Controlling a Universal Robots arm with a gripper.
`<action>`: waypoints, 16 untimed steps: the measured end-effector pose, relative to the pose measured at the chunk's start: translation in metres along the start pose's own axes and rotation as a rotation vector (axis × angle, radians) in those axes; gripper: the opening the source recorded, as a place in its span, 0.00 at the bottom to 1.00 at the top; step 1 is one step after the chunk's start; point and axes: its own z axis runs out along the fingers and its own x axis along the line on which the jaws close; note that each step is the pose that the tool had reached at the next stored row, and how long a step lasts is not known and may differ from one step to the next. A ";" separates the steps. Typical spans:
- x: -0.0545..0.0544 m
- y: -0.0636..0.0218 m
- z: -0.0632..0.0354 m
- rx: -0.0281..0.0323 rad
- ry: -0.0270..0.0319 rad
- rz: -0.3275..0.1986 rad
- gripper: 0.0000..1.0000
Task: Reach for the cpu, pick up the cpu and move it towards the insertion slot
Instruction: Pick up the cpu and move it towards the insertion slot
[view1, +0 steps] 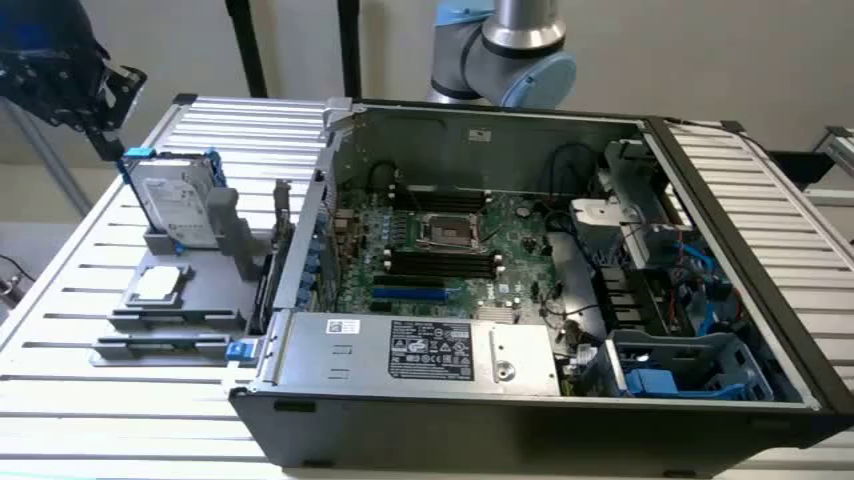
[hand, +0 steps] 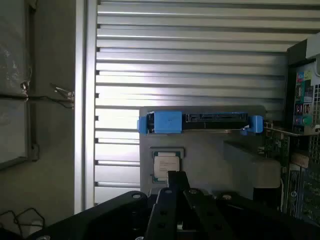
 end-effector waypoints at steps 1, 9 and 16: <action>0.000 0.0000 0.0000 0.0000 0.0000 0.000 0.11; 0.000 0.0000 0.0000 0.0000 0.0000 0.000 0.11; 0.000 0.0000 0.0000 0.0002 0.0002 0.000 0.11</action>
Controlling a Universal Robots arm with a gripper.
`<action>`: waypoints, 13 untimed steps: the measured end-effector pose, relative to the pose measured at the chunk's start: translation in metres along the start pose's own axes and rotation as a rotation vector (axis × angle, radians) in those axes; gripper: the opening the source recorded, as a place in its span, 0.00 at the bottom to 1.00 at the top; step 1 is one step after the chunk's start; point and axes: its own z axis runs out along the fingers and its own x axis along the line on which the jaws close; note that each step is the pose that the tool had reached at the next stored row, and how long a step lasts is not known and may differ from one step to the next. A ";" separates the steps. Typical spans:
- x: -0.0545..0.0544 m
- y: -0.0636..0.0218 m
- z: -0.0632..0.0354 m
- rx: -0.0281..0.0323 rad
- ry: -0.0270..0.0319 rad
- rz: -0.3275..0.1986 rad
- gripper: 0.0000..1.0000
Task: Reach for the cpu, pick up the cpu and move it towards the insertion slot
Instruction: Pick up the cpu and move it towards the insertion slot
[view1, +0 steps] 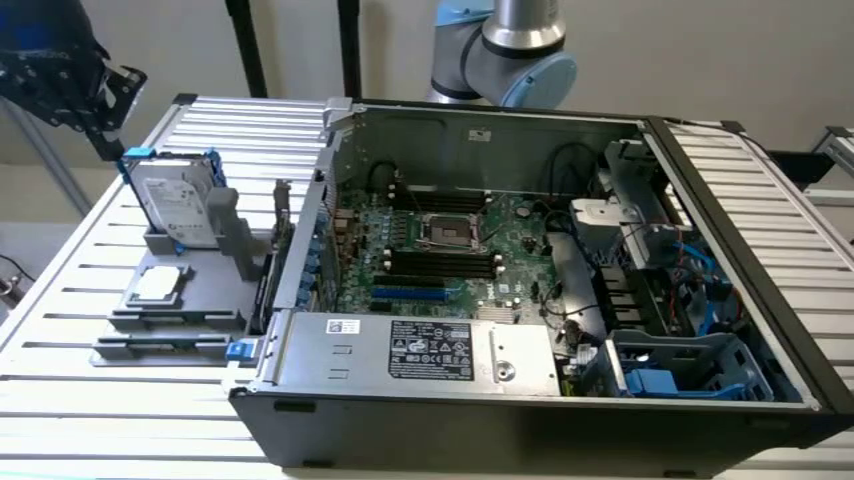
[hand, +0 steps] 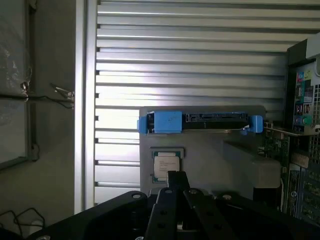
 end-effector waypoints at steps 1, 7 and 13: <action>0.000 -0.0003 0.0002 0.0001 -0.0001 0.000 0.11; 0.000 -0.0128 0.0014 0.0001 0.0000 0.000 0.11; 0.001 -0.0282 0.0052 0.0001 -0.0001 -0.002 0.11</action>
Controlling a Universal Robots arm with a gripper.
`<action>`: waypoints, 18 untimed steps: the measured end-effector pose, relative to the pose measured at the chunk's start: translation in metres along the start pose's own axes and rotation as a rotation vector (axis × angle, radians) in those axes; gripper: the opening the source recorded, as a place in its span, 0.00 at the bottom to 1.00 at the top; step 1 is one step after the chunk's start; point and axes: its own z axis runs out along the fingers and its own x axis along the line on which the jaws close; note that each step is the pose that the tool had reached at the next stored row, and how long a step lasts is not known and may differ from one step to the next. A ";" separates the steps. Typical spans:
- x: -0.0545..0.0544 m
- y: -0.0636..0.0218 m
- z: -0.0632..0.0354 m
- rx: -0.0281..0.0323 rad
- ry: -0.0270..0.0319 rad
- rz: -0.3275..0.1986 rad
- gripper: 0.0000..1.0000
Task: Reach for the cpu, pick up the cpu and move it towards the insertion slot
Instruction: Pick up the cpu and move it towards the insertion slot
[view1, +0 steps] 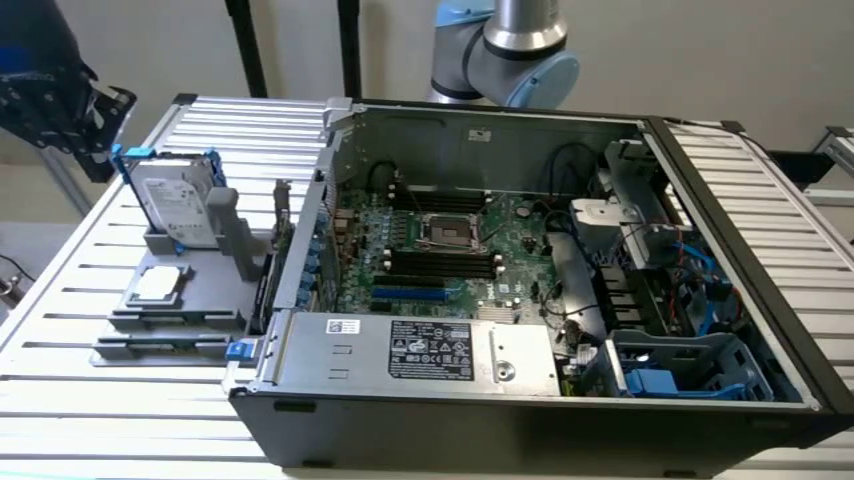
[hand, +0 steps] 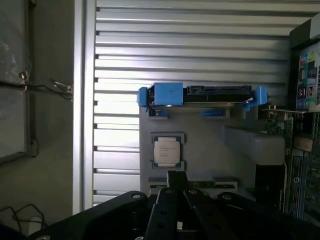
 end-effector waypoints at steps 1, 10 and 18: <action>0.000 -0.0008 0.0010 -0.0001 -0.0001 -0.001 0.11; 0.000 -0.0014 0.0045 0.0001 0.0011 -0.024 0.11; 0.000 -0.0015 0.0074 0.0000 0.0010 -0.024 0.42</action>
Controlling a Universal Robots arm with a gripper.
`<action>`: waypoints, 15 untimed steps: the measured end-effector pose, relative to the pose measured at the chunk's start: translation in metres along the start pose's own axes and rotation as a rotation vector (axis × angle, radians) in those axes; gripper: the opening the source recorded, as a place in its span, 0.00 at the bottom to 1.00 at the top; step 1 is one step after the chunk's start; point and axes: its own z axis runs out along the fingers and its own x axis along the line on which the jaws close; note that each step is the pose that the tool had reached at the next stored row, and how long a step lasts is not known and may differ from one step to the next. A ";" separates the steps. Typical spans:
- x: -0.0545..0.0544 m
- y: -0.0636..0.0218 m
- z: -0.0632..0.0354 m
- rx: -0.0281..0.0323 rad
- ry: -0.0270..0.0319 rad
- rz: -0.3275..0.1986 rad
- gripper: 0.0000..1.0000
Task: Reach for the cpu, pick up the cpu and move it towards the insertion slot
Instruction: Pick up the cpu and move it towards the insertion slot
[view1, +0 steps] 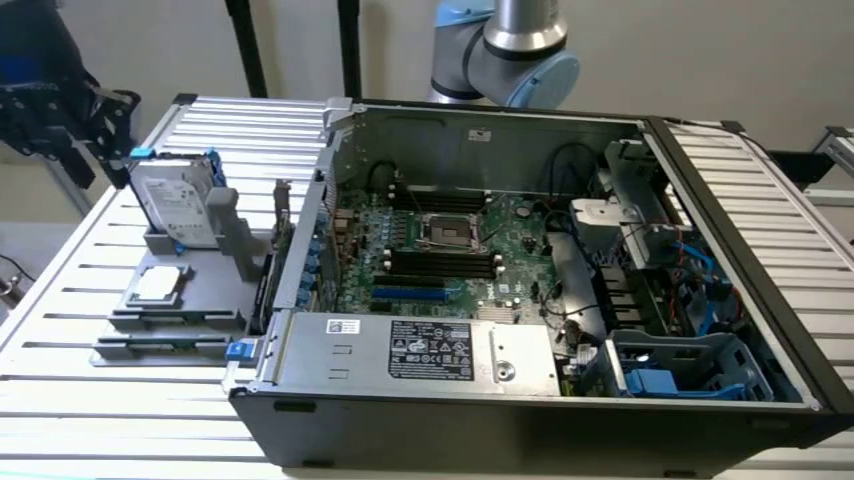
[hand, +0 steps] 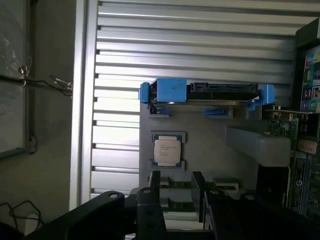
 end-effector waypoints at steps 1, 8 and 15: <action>0.000 -0.0001 0.0017 0.0000 -0.0001 0.000 0.42; 0.000 -0.0006 0.0144 0.0000 0.0000 0.000 0.65; 0.000 -0.0010 0.0271 0.0000 0.0000 0.000 0.71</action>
